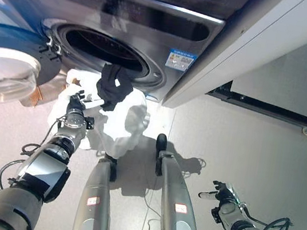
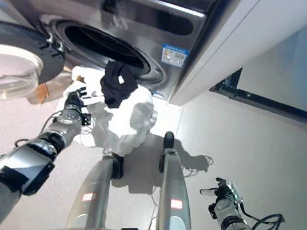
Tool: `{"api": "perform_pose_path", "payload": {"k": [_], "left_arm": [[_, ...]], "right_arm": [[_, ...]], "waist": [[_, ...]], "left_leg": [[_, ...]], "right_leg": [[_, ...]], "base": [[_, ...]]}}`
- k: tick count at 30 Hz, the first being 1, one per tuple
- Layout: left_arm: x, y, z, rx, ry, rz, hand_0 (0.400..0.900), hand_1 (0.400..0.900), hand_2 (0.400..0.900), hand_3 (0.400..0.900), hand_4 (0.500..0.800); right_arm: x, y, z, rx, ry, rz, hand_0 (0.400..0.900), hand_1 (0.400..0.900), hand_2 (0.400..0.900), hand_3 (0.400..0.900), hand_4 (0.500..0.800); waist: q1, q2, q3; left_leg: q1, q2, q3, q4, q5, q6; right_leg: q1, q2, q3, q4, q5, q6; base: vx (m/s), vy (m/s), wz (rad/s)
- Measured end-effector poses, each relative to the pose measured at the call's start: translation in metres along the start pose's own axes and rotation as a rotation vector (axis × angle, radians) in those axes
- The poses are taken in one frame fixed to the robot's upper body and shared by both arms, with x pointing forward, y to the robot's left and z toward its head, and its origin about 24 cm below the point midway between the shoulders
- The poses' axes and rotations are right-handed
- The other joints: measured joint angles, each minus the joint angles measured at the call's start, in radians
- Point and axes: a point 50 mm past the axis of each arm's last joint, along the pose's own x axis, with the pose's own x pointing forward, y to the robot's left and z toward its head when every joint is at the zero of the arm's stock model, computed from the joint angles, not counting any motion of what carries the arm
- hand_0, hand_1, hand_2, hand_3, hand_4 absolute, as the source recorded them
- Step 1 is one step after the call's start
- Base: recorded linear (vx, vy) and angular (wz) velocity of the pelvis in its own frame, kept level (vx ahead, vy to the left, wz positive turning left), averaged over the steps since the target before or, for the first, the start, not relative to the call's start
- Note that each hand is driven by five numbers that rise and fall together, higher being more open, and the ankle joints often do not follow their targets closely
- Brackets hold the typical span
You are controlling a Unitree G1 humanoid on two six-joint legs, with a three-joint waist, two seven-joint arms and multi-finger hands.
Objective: Put the clothes in the basket into the washing machine.
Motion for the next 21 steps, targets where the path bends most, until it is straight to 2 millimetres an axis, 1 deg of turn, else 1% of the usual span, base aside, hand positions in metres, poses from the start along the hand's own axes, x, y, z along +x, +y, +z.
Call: {"api": "perform_pose_path", "payload": {"k": [3,6,9,11,13,14,17,21], "left_arm": [[0.004,0.008,0.013,-0.024,-0.025,0.048,0.900,0.900,0.900,0.900,0.800],[0.006,0.014,0.026,-0.042,-0.048,0.091,0.900,0.900,0.900,0.900,0.800],[0.007,0.017,0.035,-0.057,-0.073,0.117,0.900,0.900,0.900,0.900,0.800],[0.007,0.018,0.038,-0.057,-0.077,0.127,0.900,0.900,0.900,0.900,0.800],[0.008,0.021,0.043,-0.059,-0.088,0.136,0.900,0.900,0.900,0.900,0.800],[0.008,0.022,0.046,-0.059,-0.092,0.139,0.900,0.900,0.900,0.900,0.800],[0.010,0.027,0.062,-0.064,-0.132,0.146,0.900,0.900,0.900,0.900,0.800],[0.011,0.035,0.086,-0.071,-0.168,0.162,0.900,0.900,0.900,0.900,0.800]], "right_arm": [[0.000,0.000,0.001,0.007,-0.014,-0.002,0.900,0.900,0.900,0.900,0.800],[0.000,0.000,0.003,0.013,-0.029,-0.003,0.900,0.900,0.900,0.900,0.800],[-0.001,0.003,0.001,0.028,-0.030,0.004,0.900,0.900,0.900,0.900,0.800],[-0.001,0.004,0.001,0.025,-0.031,0.010,0.900,0.900,0.900,0.900,0.800],[-0.002,0.004,0.004,0.031,-0.051,0.007,0.900,0.900,0.900,0.900,0.800],[-0.002,0.004,0.006,0.033,-0.058,0.006,0.900,0.900,0.900,0.900,0.800],[-0.002,0.005,0.008,0.038,-0.068,0.009,0.900,0.900,0.900,0.900,0.800],[-0.002,0.005,0.012,0.054,-0.084,0.012,0.900,0.900,0.900,0.900,0.800]], "waist": [[0.000,-0.022,0.017],[0.005,-0.032,0.023],[0.007,-0.044,0.030],[0.010,-0.056,0.034],[0.011,-0.074,0.041],[0.010,-0.075,0.041],[0.008,-0.086,0.045],[0.003,-0.102,0.053]], "left_leg": [[-0.047,0.005,-0.014,0.067,-0.024,0.002],[-0.107,0.011,-0.027,0.121,-0.038,0.001],[-0.156,0.013,-0.050,0.177,-0.055,-0.001],[-0.178,0.017,-0.066,0.227,-0.081,-0.002],[-0.196,0.016,-0.068,0.252,-0.087,-0.006],[-0.212,0.017,-0.073,0.265,-0.091,-0.006],[-0.270,0.016,-0.089,0.334,-0.116,-0.010],[-0.325,0.017,-0.095,0.406,-0.141,-0.010]], "right_leg": [[-0.040,0.000,-0.004,0.060,-0.025,0.000],[-0.090,0.001,-0.010,0.097,-0.038,0.000],[-0.129,0.000,-0.026,0.146,-0.056,-0.006],[-0.151,0.003,-0.035,0.198,-0.083,-0.008],[-0.173,0.003,-0.036,0.232,-0.094,-0.010],[-0.185,0.003,-0.038,0.240,-0.097,-0.011],[-0.241,0.004,-0.046,0.309,-0.116,-0.017],[-0.297,0.006,-0.045,0.379,-0.139,-0.022]], "base": [[-0.02,-0.025,0.08],[0.00,-0.033,0.10],[0.05,-0.056,0.05],[0.11,-0.034,-0.01],[0.01,-0.045,-0.01],[0.01,-0.045,-0.01],[0.01,-0.029,0.00],[0.00,0.002,-0.03]]}}
